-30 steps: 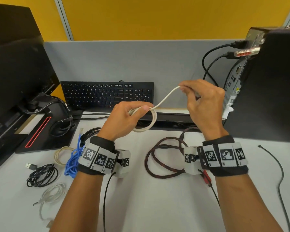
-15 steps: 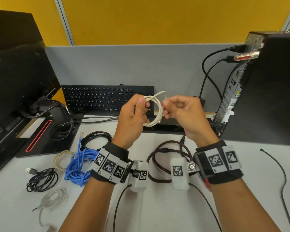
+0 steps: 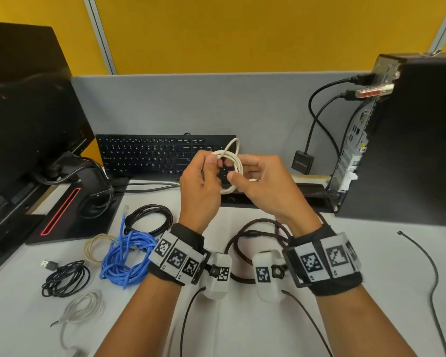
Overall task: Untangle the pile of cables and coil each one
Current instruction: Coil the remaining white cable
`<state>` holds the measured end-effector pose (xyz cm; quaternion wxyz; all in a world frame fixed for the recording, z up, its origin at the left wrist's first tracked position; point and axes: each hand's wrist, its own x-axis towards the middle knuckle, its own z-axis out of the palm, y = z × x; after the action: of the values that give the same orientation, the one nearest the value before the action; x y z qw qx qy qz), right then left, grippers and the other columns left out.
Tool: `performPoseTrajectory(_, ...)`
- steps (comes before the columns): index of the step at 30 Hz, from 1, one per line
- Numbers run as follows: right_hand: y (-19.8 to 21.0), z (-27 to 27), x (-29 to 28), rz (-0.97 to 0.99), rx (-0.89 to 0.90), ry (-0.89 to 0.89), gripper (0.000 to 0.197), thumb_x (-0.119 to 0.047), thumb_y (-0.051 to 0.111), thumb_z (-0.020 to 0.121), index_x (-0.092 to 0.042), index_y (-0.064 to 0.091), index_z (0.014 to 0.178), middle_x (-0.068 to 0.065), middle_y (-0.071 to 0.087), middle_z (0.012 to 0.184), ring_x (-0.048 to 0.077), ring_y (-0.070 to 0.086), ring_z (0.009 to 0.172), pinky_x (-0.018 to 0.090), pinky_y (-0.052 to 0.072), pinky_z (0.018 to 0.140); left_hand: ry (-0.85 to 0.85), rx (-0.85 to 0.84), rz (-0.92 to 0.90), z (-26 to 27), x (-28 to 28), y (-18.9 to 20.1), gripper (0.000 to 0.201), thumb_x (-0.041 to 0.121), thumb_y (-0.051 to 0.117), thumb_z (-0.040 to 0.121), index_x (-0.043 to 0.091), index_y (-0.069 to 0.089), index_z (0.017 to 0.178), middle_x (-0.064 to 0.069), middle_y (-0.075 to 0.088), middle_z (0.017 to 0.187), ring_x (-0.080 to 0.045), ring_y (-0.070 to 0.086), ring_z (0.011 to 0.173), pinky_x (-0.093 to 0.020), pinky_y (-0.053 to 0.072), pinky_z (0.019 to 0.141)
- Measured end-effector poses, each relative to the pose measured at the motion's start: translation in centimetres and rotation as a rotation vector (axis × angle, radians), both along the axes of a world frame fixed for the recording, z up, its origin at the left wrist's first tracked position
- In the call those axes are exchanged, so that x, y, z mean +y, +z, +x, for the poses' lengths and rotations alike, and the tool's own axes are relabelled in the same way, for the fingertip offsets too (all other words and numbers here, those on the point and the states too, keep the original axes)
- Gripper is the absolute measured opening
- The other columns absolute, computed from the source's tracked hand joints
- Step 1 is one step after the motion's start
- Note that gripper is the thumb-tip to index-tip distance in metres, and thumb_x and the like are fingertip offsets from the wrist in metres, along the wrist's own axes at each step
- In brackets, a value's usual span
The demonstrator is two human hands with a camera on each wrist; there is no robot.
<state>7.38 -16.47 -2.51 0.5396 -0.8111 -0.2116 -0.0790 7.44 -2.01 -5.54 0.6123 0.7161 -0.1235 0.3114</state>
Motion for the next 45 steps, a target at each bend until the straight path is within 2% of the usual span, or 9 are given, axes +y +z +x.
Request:
performPoseTrajectory(8,0.4,0.4,-0.9,-0.178,-0.179,-0.125,0.011,-0.023,0.073,0.093,-0.024,0.081,0.101,-0.028,0.066,0.075,-0.015,0.063,0.075,0.002,0.047,0.068,0.076,0.149,-0.316,0.9,3.0,0.9,0.035,0.018,0.036,0.108,0.015,0.054,0.079,0.004,0.048,0.065,-0.006,0.043,0.053,-0.020,0.042,0.053)
performPoseTrajectory(13,0.8,1.1,-3.3,-0.228,-0.517,-0.380,0.012,-0.021,0.070,0.095,-0.019,0.080,0.102,0.000,0.073,0.087,0.021,0.063,0.082,0.043,0.052,0.080,-0.148,0.292,0.045,0.4,4.3,1.2,0.031,0.017,0.043,0.106,0.013,0.068,0.088,-0.002,0.070,0.079,-0.022,0.069,0.077,-0.035,0.059,0.078)
performPoseTrajectory(18,0.9,1.0,-3.4,-0.376,-0.655,-0.318,0.012,-0.012,0.071,0.093,-0.012,0.079,0.103,0.007,0.067,0.090,0.029,0.057,0.091,0.047,0.045,0.079,-0.220,0.464,0.417,0.0,3.7,0.9,0.015,0.011,0.061,0.097,0.016,0.069,0.108,-0.002,0.075,0.102,-0.020,0.070,0.099,-0.047,0.055,0.095)
performPoseTrajectory(20,1.1,0.9,-3.2,-0.419,-0.684,-0.268,0.013,-0.008,0.073,0.092,-0.011,0.080,0.102,0.009,0.066,0.091,0.031,0.056,0.091,0.049,0.047,0.078,-0.172,0.437,0.481,-0.1,3.1,0.9,0.035,0.008,0.070,0.090,0.019,0.059,0.122,0.003,0.072,0.103,-0.016,0.068,0.099,-0.045,0.055,0.095)
performPoseTrajectory(23,1.3,0.8,-3.1,-0.448,-0.708,-0.242,0.014,-0.005,0.075,0.089,-0.011,0.080,0.101,0.011,0.065,0.092,0.033,0.057,0.091,0.049,0.049,0.075,-0.112,0.265,0.554,-0.5,2.7,1.4,0.061,0.016,0.078,0.084,0.028,0.048,0.136,0.010,0.069,0.095,-0.012,0.066,0.086,-0.036,0.056,0.087)
performPoseTrajectory(26,1.2,0.7,-3.1,-0.475,-0.725,-0.249,0.015,-0.002,0.075,0.088,-0.011,0.080,0.099,0.012,0.065,0.094,0.034,0.057,0.093,0.050,0.050,0.075,-0.104,0.124,0.589,-0.8,2.4,1.9,0.046,0.030,0.076,0.087,0.029,0.058,0.129,0.013,0.069,0.090,-0.007,0.065,0.083,-0.019,0.053,0.077)
performPoseTrajectory(29,1.2,0.6,-3.1,-0.461,-0.786,-0.285,0.014,-0.006,0.076,0.088,-0.014,0.080,0.098,0.012,0.065,0.098,0.033,0.057,0.096,0.046,0.044,0.078,-0.058,-0.022,0.617,-1.0,2.1,2.1,0.018,0.025,0.065,0.096,0.022,0.071,0.113,0.007,0.071,0.083,-0.013,0.065,0.077,-0.028,0.052,0.073)
performPoseTrajectory(35,0.7,0.5,-2.6,-0.387,-0.802,-0.513,0.012,-0.024,0.077,0.089,-0.026,0.080,0.100,0.012,0.062,0.113,0.033,0.053,0.104,0.039,0.032,0.082,-0.038,-0.096,0.496,-1.1,1.5,2.1,0.019,0.023,0.060,0.100,0.016,0.076,0.092,0.003,0.064,0.063,-0.017,0.060,0.059,-0.039,0.050,0.060)
performPoseTrajectory(45,-0.1,0.7,-1.8,-0.145,-0.272,-0.054,0.029,-0.033,0.053,0.104,-0.021,0.069,0.125,-0.004,0.061,0.103,0.001,0.059,0.093,0.013,0.048,0.079,0.098,-0.134,0.155,-1.1,-0.1,1.9,0.021,0.015,0.059,0.101,0.010,0.076,0.090,0.000,0.061,0.063,-0.025,0.056,0.052,-0.042,0.050,0.045)
